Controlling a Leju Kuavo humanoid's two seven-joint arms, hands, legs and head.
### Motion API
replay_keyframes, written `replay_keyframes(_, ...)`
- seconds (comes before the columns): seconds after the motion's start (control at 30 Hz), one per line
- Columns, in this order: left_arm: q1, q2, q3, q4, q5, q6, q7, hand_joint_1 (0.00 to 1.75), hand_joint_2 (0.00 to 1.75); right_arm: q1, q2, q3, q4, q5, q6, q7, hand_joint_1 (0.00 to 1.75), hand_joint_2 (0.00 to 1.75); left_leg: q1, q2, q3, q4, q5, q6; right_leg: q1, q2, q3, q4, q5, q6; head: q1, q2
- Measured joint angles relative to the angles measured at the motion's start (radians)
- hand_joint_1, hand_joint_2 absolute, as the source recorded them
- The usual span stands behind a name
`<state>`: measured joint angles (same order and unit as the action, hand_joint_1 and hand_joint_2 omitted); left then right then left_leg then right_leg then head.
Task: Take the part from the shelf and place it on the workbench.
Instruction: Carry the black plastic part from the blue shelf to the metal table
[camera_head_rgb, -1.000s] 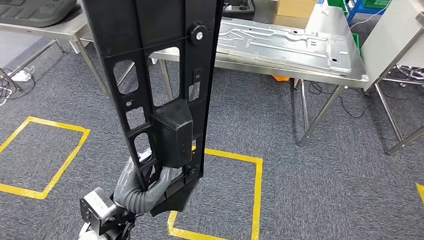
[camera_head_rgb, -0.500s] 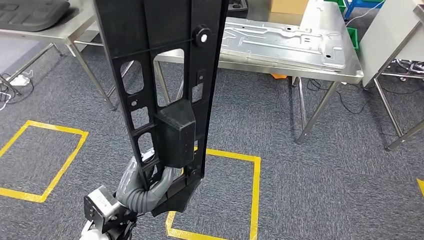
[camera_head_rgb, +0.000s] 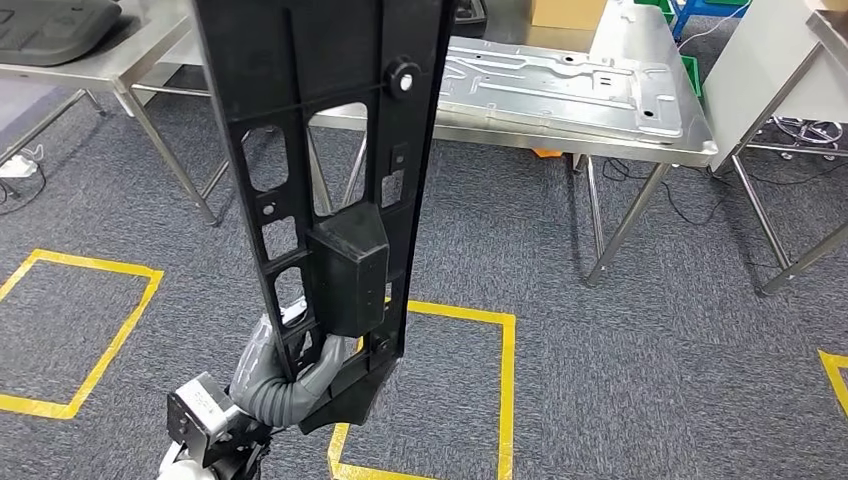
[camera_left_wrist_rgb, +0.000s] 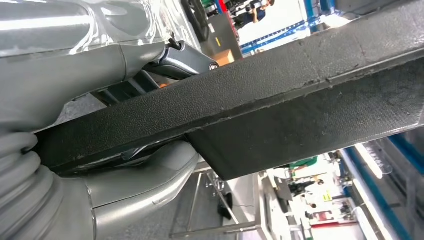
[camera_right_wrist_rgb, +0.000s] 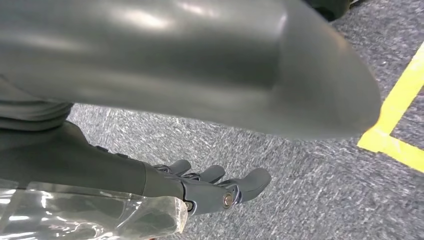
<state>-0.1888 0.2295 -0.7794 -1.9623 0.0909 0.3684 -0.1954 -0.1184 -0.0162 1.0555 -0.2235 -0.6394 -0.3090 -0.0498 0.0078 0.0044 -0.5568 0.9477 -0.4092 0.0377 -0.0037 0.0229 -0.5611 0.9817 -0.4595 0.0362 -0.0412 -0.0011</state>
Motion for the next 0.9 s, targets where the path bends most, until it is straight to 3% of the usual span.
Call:
replay_keyframes(0.03,0.000,0.000,0.000,0.000,0.000,0.000,0.000,1.75,1.75,0.000,0.000,0.000,0.000,0.000,0.000,0.000,0.00,0.00,0.002,0.001,0.005,-0.002,0.000,0.006,-0.001,-0.003,-0.019,0.044,-0.024,0.005,0.002,0.000)
replay_keyframes(0.1,0.002,0.000,0.000,0.000,-0.001,0.001,-0.001,1.75,1.75,0.000,0.000,0.000,0.000,0.001,0.000,0.000,0.00,0.00,0.003,0.004,0.010,-0.003,-0.005,0.013,-0.005,-0.006,-0.090,0.184,-0.085,0.013,0.004,0.000)
replay_keyframes(0.13,0.004,0.000,0.000,0.000,-0.002,0.002,-0.001,1.75,1.75,0.001,0.001,0.000,0.000,0.001,0.001,0.000,0.00,0.00,0.003,0.005,0.011,-0.003,-0.007,0.015,-0.007,-0.007,-0.126,0.246,-0.104,0.016,0.005,0.000)
replay_keyframes(0.17,0.007,0.001,0.000,0.000,-0.003,0.002,-0.001,1.75,1.75,0.003,0.001,0.000,0.000,0.001,0.001,0.000,0.00,0.00,0.003,0.005,0.012,-0.003,-0.009,0.015,-0.009,-0.007,-0.148,0.279,-0.106,0.018,0.005,0.000)
replay_keyframes(0.2,0.010,0.001,0.000,0.000,-0.004,0.003,-0.001,1.75,1.75,0.004,0.001,0.000,0.000,0.002,0.001,0.000,0.00,0.00,0.004,0.004,0.016,-0.003,-0.011,0.014,-0.011,-0.007,-0.148,0.269,-0.087,0.019,0.005,0.000)
replay_keyframes(0.23,0.013,0.001,0.000,0.000,-0.006,0.004,-0.001,1.75,1.75,0.005,0.001,0.000,0.000,0.002,0.000,0.000,0.00,0.00,0.005,0.004,0.020,-0.003,-0.014,0.011,-0.012,-0.009,-0.128,0.219,-0.052,0.020,0.005,0.000)
replay_keyframes(0.3,0.018,0.001,0.000,0.000,-0.009,0.006,-0.001,1.75,1.75,0.005,0.001,0.000,0.000,0.003,0.000,-0.001,0.00,0.00,0.005,0.003,0.030,-0.002,-0.023,0.002,-0.013,-0.015,-0.057,0.068,0.019,0.018,0.006,0.000)
replay_keyframes(0.33,0.019,0.001,0.000,0.000,-0.011,0.006,-0.001,1.75,1.75,0.005,0.002,0.000,0.000,0.004,0.000,-0.001,0.00,0.00,0.004,0.003,0.033,-0.002,-0.028,-0.004,-0.011,-0.018,-0.030,0.014,0.036,0.014,0.006,0.000)
replay_keyframes(0.37,0.020,0.001,0.001,0.000,-0.013,0.006,-0.001,1.75,1.75,0.005,0.002,0.000,0.000,0.004,0.000,-0.001,0.00,0.00,0.003,0.003,0.035,-0.002,-0.031,-0.010,-0.009,-0.020,-0.017,-0.015,0.040,0.009,0.005,0.000)
replay_keyframes(0.5,0.022,0.001,0.002,-0.001,-0.017,0.006,-0.002,1.75,1.75,0.007,0.003,0.000,0.000,0.004,-0.002,-0.001,0.00,0.00,0.008,0.003,0.033,0.013,-0.049,-0.032,-0.006,-0.018,-0.006,-0.029,0.034,-0.017,0.003,0.000)
replay_keyframes(0.57,0.022,0.001,0.002,-0.002,-0.018,0.006,-0.002,1.75,1.75,0.006,0.004,0.000,0.000,0.005,-0.002,-0.001,0.00,0.00,0.010,0.003,-0.015,0.112,-0.095,-0.038,-0.009,-0.018,0.002,-0.032,0.032,-0.028,0.001,0.000)
replay_keyframes(0.63,0.026,0.002,0.002,-0.002,-0.018,0.005,-0.003,1.75,1.75,0.006,0.005,0.000,0.000,0.006,-0.002,-0.001,0.00,0.00,0.010,0.002,-0.095,0.257,-0.146,-0.042,-0.008,-0.017,0.008,-0.033,0.025,-0.034,-0.001,0.000)
replay_keyframes(0.67,0.029,0.002,0.002,-0.002,-0.018,0.004,-0.003,1.75,1.75,0.006,0.006,0.000,0.000,0.006,-0.002,-0.001,0.00,0.00,0.010,0.002,-0.124,0.300,-0.152,-0.043,-0.007,-0.016,0.013,-0.033,0.021,-0.035,-0.002,0.000)
replay_keyframes(0.7,0.031,0.002,0.002,-0.002,-0.018,0.004,-0.003,1.75,1.75,0.006,0.006,0.000,0.000,0.006,-0.001,0.000,0.00,0.00,0.010,0.002,-0.135,0.305,-0.138,-0.044,-0.008,-0.014,0.018,-0.033,0.017,-0.035,-0.002,0.000)
replay_keyframes(0.73,0.033,0.002,0.002,-0.002,-0.019,0.003,-0.003,1.75,1.75,0.006,0.007,0.000,0.000,0.006,0.000,0.000,0.00,0.00,0.011,0.002,-0.124,0.268,-0.106,-0.045,-0.008,-0.012,0.025,-0.032,0.013,-0.033,-0.002,0.000)
replay_keyframes(0.8,0.034,0.002,0.003,-0.002,-0.021,0.003,-0.003,1.75,1.75,0.006,0.008,0.000,0.000,0.006,0.001,0.000,0.00,0.00,0.012,0.002,-0.064,0.121,-0.030,-0.044,-0.007,-0.008,0.041,-0.032,0.001,-0.025,-0.002,0.000)
replay_keyframes(0.83,0.035,0.002,0.003,-0.002,-0.023,0.002,-0.003,1.75,1.75,0.006,0.008,0.000,0.000,0.007,0.001,0.000,0.00,0.00,0.011,0.002,-0.037,0.061,-0.008,-0.040,-0.006,-0.006,0.046,-0.031,-0.005,-0.019,-0.002,0.000)
replay_keyframes(0.9,0.037,0.003,0.003,-0.003,-0.030,0.002,-0.004,1.75,1.75,0.006,0.009,0.000,0.000,0.007,0.001,-0.001,0.00,0.00,0.006,0.000,-0.014,0.010,-0.001,-0.027,-0.002,-0.004,0.051,-0.030,-0.012,-0.007,-0.001,0.000)
